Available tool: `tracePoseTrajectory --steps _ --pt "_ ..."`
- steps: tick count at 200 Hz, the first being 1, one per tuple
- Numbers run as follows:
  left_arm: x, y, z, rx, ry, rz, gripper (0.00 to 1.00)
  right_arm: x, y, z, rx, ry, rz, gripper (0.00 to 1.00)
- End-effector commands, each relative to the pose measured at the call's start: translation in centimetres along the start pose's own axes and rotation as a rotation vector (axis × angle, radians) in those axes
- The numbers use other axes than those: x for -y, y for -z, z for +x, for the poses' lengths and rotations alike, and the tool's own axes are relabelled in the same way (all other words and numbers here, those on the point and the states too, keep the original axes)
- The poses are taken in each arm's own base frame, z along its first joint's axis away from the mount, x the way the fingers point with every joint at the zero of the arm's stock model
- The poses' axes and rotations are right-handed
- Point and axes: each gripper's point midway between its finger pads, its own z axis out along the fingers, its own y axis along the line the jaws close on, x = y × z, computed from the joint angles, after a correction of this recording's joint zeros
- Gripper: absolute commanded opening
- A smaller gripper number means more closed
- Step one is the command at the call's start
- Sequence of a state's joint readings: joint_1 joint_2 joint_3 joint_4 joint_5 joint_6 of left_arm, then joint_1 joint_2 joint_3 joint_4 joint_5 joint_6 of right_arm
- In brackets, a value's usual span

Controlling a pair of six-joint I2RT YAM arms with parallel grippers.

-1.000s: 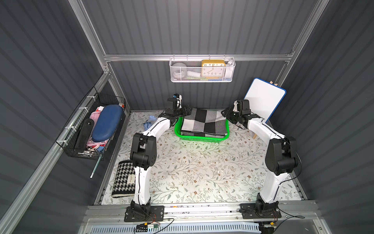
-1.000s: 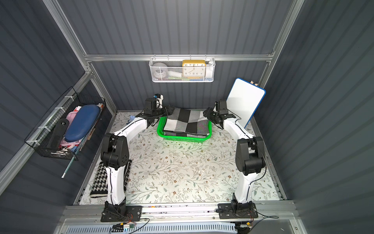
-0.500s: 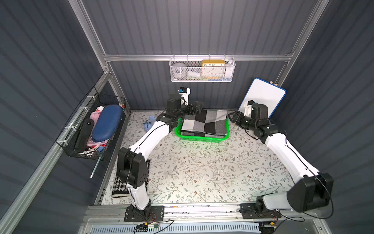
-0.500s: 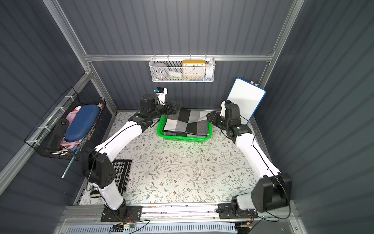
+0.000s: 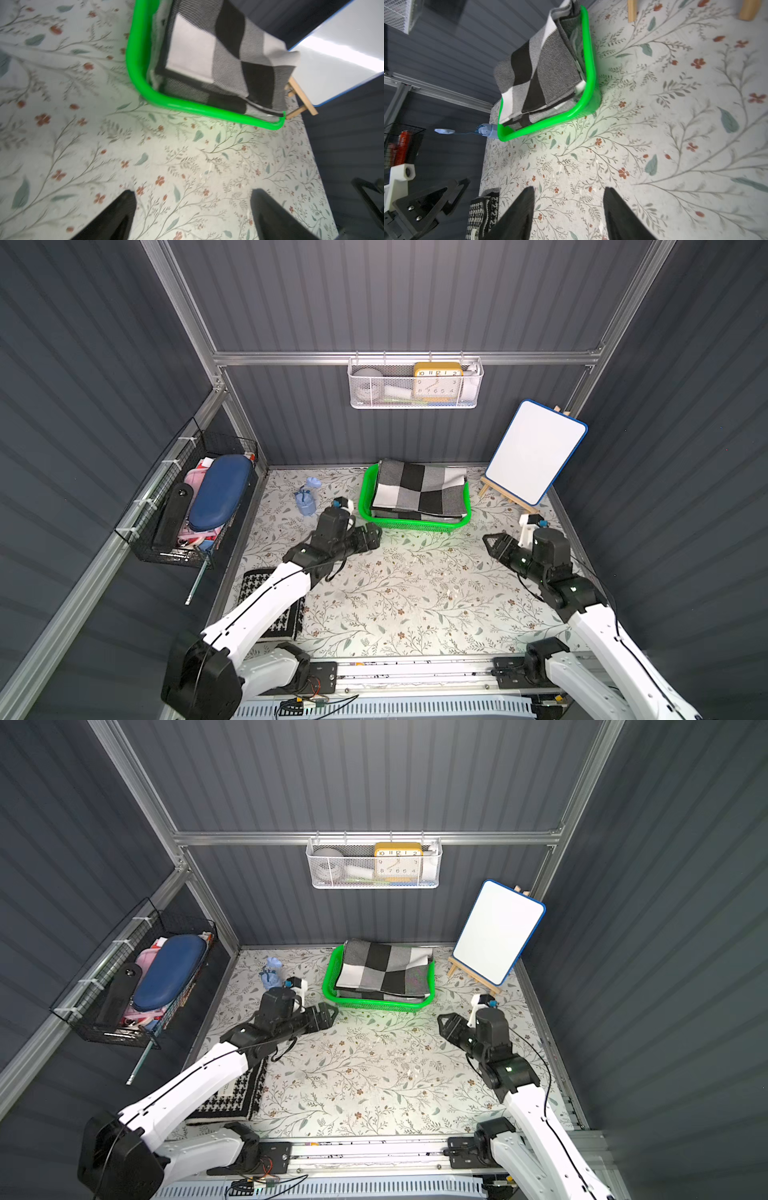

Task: Put the folded scarf in the basket
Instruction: Move the scarf to the center of the board.

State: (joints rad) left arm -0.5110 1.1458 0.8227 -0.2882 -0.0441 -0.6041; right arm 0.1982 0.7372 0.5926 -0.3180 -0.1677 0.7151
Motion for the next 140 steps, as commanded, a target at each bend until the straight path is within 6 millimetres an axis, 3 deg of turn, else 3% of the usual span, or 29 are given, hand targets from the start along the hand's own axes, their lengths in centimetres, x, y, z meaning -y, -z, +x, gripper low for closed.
tracePoseTrajectory --steps 1,27,60,95,140 --pt "-5.7 0.9 2.6 -0.004 0.165 -0.242 0.96 2.9 0.1 1.4 0.009 -0.064 0.087 0.58" --pt "-10.1 0.7 4.8 -0.019 0.25 -0.4 0.99 4.3 -0.2 2.8 -0.016 -0.086 0.11 0.58" --pt "-14.3 0.3 5.0 -0.02 0.392 -0.495 0.99 5.3 -0.2 3.9 -0.055 -0.105 0.143 0.58" --pt "-16.3 1.2 4.5 0.036 0.474 -0.623 0.99 5.5 -0.4 4.4 -0.069 -0.12 0.138 0.57" --pt "-18.8 2.5 5.3 0.077 0.566 -0.785 0.99 5.9 -0.9 4.9 -0.087 -0.134 0.149 0.58"
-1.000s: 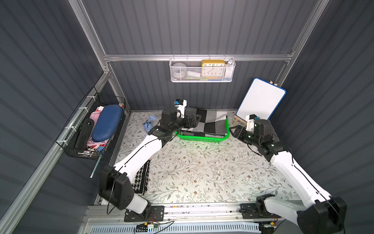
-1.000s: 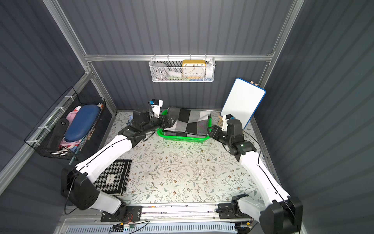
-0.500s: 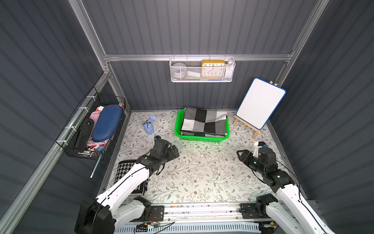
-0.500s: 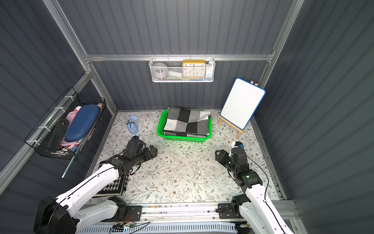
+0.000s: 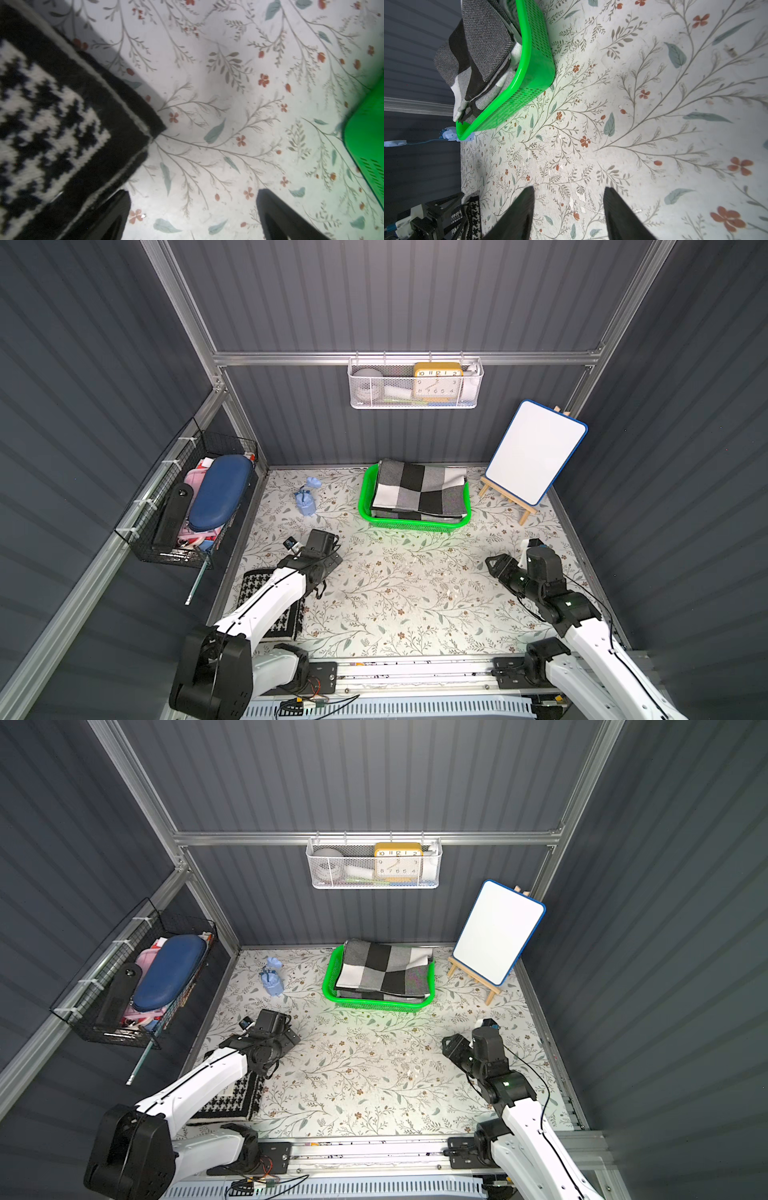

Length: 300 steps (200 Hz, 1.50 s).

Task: Put the folded scarf in the basket
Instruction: Move the scarf to the center of the board.

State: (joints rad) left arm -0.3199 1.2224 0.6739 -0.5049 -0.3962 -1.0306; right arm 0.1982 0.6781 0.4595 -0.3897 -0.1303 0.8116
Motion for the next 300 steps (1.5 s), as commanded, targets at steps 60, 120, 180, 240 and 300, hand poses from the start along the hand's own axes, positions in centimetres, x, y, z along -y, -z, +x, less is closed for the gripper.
tracePoseTrajectory --steps 60,120,180,240,300 --pt "-3.6 -1.2 -1.0 0.066 0.122 -0.249 0.99 1.0 -1.0 0.9 -0.037 -0.03 0.028 0.58" --pt "-5.2 -1.8 -2.2 0.076 0.257 -0.252 0.98 1.2 -1.2 1.2 -0.046 -0.035 0.032 0.57" --pt "-7.0 -2.8 -2.3 0.056 0.344 -0.299 0.81 1.5 -1.2 1.3 -0.045 -0.044 0.041 0.58" --pt "-6.7 -3.6 -2.4 0.034 0.322 -0.263 0.21 1.4 -1.2 1.2 -0.045 -0.048 0.04 0.57" --pt "-2.7 -3.7 -3.1 0.023 0.211 -0.051 0.0 1.4 -0.7 1.1 -0.033 -0.049 0.039 0.58"
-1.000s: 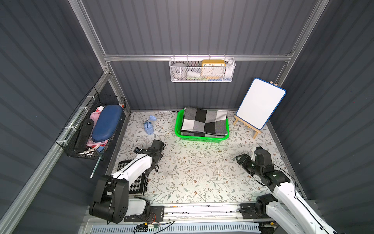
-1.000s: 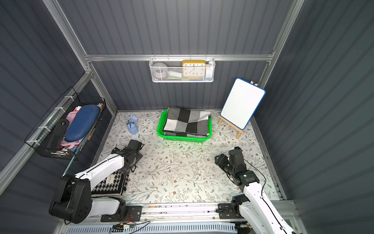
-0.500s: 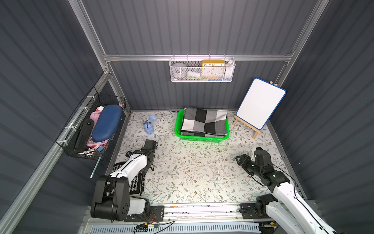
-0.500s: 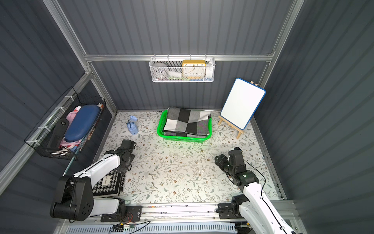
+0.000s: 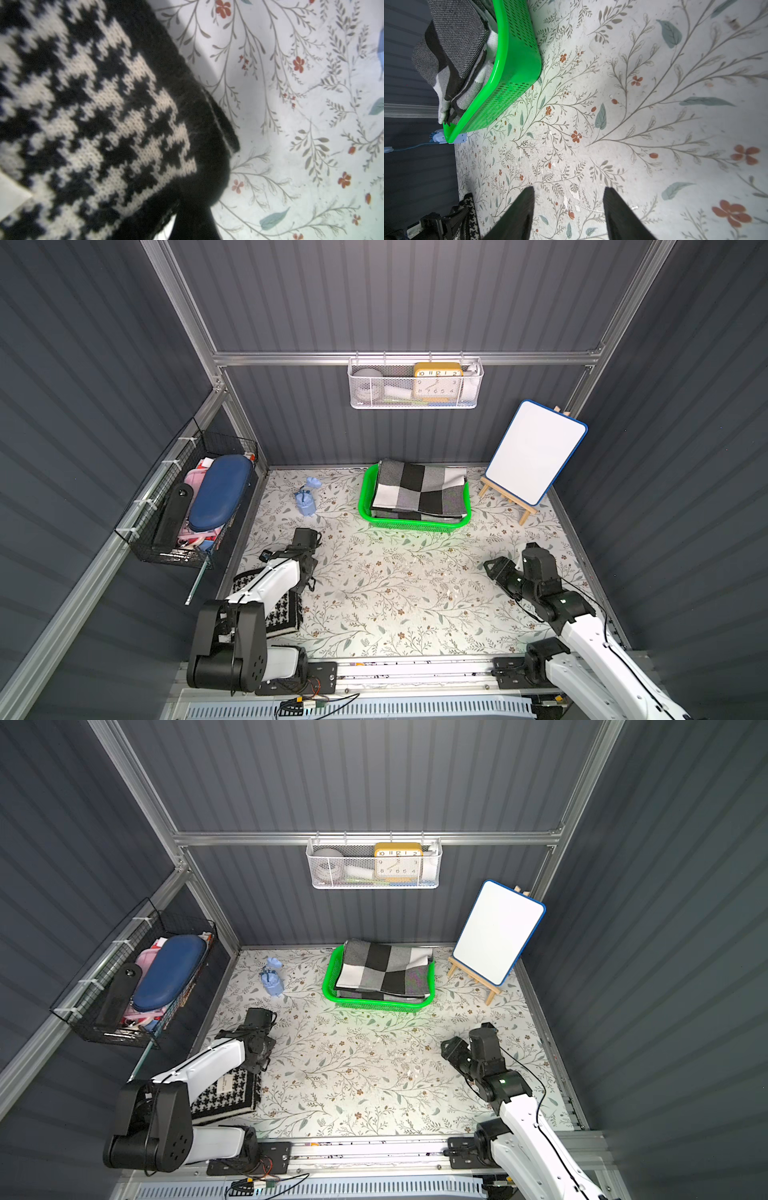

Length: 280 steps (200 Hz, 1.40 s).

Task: Put the folded scarf in the basket
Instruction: Move the scarf to the center of the board.

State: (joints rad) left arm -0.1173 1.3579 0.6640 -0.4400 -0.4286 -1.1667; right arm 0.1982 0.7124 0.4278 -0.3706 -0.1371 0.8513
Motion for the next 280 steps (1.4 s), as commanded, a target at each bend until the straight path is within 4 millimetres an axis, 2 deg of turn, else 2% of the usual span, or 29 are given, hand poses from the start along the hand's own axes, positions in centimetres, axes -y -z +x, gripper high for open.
tracePoseTrajectory --steps 1,16,30,50,74,92,126,140,152,155,163,181,187,193,204,215,218,234,264,280 --pt "2.0 0.4 0.5 -0.026 -0.079 0.121 0.0 0.2 0.3 0.1 0.002 -0.004 0.007 0.58" --pt "2.7 0.5 1.5 -0.049 -0.136 0.169 0.0 0.4 0.4 0.2 0.004 -0.004 0.009 0.58" --pt "3.8 1.1 3.5 -0.081 -0.184 0.22 0.0 0.5 0.5 0.2 0.004 -0.003 0.012 0.58" --pt "5.7 2.5 7.7 -0.127 -0.265 0.264 0.0 0.5 0.6 0.4 -0.001 -0.006 0.011 0.58" --pt "7.0 4.2 12.4 -0.216 -0.359 0.304 0.0 0.6 0.7 0.5 -0.003 -0.007 0.012 0.58" --pt "8.1 6.6 17.1 -0.269 -0.461 0.391 0.0 0.7 0.8 0.5 0.0 -0.008 0.014 0.58" --pt "9.7 12.7 26.9 -0.434 -0.74 0.655 0.0 0.5 0.8 0.6 -0.008 -0.009 0.007 0.58" --pt "10.0 15.7 30.0 -0.504 -0.83 0.789 0.0 0.5 0.8 0.6 -0.009 -0.011 0.006 0.58" --pt "10.1 17.8 31.6 -0.53 -0.902 0.901 0.0 0.6 0.8 0.7 -0.013 -0.012 0.011 0.58" --pt "10.2 18.2 31.7 -0.531 -0.914 0.924 0.0 0.7 0.8 0.7 -0.013 -0.013 0.015 0.58" --pt "10.1 18.8 31.8 -0.527 -0.931 0.958 0.11 0.7 0.9 0.7 -0.011 -0.013 0.017 0.58" --pt "10.0 20.4 31.1 -0.525 -0.925 1.049 0.65 0.9 0.8 0.7 -0.012 -0.011 0.024 0.58" --pt "10.0 21.1 30.7 -0.514 -0.93 1.078 0.79 0.8 0.7 0.8 -0.019 -0.008 0.023 0.59" --pt "10.2 22.0 30.4 -0.502 -0.938 1.118 0.88 0.8 0.6 1.0 -0.033 -0.001 0.024 0.6" --pt "10.8 23.7 29.4 -0.451 -0.949 1.181 0.98 0.7 0.4 1.0 -0.048 0.002 0.032 0.61" --pt "11.4 24.5 28.1 -0.39 -0.946 1.193 0.99 0.5 0.2 0.9 -0.059 0.01 0.043 0.61" --pt "11.7 24.9 27.8 -0.373 -0.944 1.2 0.99 0.1 0.1 1.5 -0.094 0.02 0.024 0.61" --pt "12.0 24.8 26.0 -0.295 -0.92 1.162 0.99 -1.0 0.0 1.8 -0.124 0.065 0.004 0.64" --pt "12.1 21.6 21.8 -0.249 -0.801 1.038 0.99 -4.0 -0.5 2.9 -0.167 0.188 -0.028 0.68" --pt "11.7 20.0 19.0 -0.234 -0.7 1.004 0.99 -5.5 -1.3 4.3 -0.22 0.253 -0.042 0.68"
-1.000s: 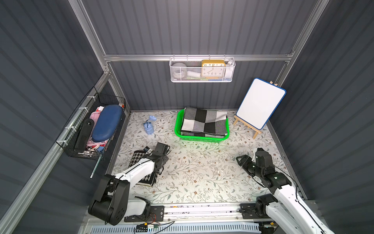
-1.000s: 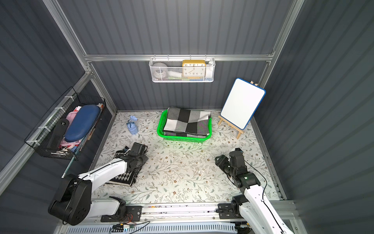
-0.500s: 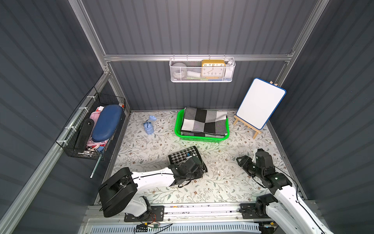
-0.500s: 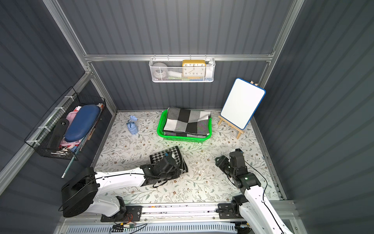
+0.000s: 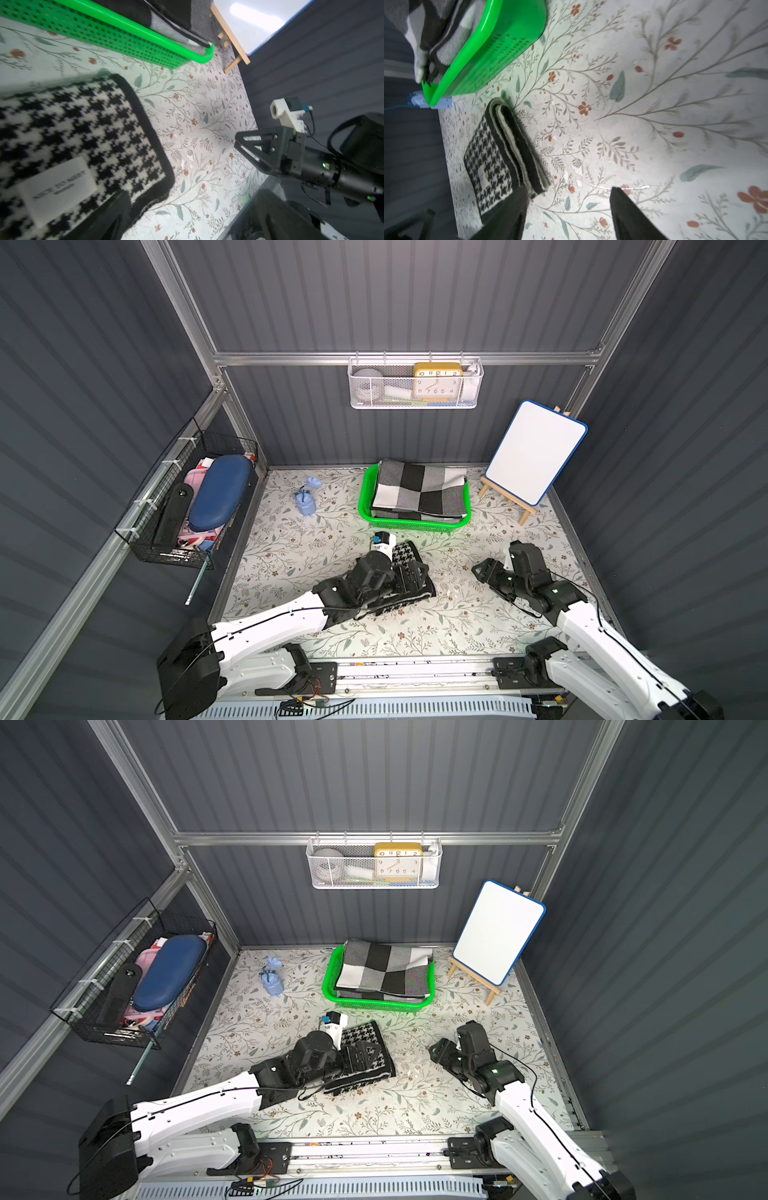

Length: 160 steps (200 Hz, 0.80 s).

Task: Put the folded scarf in the basket
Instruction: Move the scarf to the center of the board, then pick up the scarf at the center of the board.

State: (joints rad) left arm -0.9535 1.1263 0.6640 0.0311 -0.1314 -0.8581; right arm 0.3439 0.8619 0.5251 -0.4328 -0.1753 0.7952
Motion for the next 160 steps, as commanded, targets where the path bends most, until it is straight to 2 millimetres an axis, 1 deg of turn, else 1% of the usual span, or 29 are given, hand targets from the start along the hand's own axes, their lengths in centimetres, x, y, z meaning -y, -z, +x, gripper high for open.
tracePoseTrajectory --steps 1,16,34,44,56,59,64,67,81,97,129,160 --pt "-5.0 1.6 -1.6 0.063 0.087 -0.131 0.99 -3.4 -0.5 0.3 -0.029 0.121 -0.047 0.68" --pt "-6.7 2.7 -2.3 0.113 0.146 -0.165 0.99 -4.9 -1.6 1.2 -0.075 0.167 -0.065 0.69" --pt "-9.2 3.3 -1.8 0.123 0.221 -0.24 0.99 -6.7 -2.8 2.0 -0.118 0.215 -0.082 0.69" --pt "-10.1 3.3 -1.6 0.117 0.242 -0.257 0.99 -7.4 -3.6 2.5 -0.141 0.236 -0.086 0.7" --pt "-10.8 2.8 -0.7 0.089 0.264 -0.255 0.99 -8.5 -4.1 2.8 -0.159 0.252 -0.106 0.71" --pt "-11.1 2.7 -0.4 0.081 0.279 -0.259 0.99 -8.4 -4.8 3.0 -0.176 0.25 -0.095 0.71" --pt "-11.5 2.4 0.1 0.064 0.301 -0.259 0.99 -8.5 -5.2 3.1 -0.186 0.251 -0.092 0.71" --pt "-11.5 2.3 0.4 0.056 0.311 -0.253 0.99 -9.0 -5.5 3.1 -0.188 0.256 -0.096 0.71" --pt "-12.6 1.5 2.1 0.005 0.355 -0.271 0.99 -9.5 -6.5 3.5 -0.207 0.256 -0.1 0.72" --pt "-13.9 1.2 3.4 -0.025 0.401 -0.32 0.99 -9.9 -7.6 3.6 -0.219 0.257 -0.093 0.72" --pt "-15.0 0.6 4.8 -0.055 0.428 -0.339 0.99 -9.9 -10.2 4.6 -0.262 0.27 -0.061 0.72" --pt "-15.8 0.1 6.0 -0.092 0.449 -0.361 0.99 -10.2 -11.8 5.6 -0.291 0.288 -0.048 0.72"
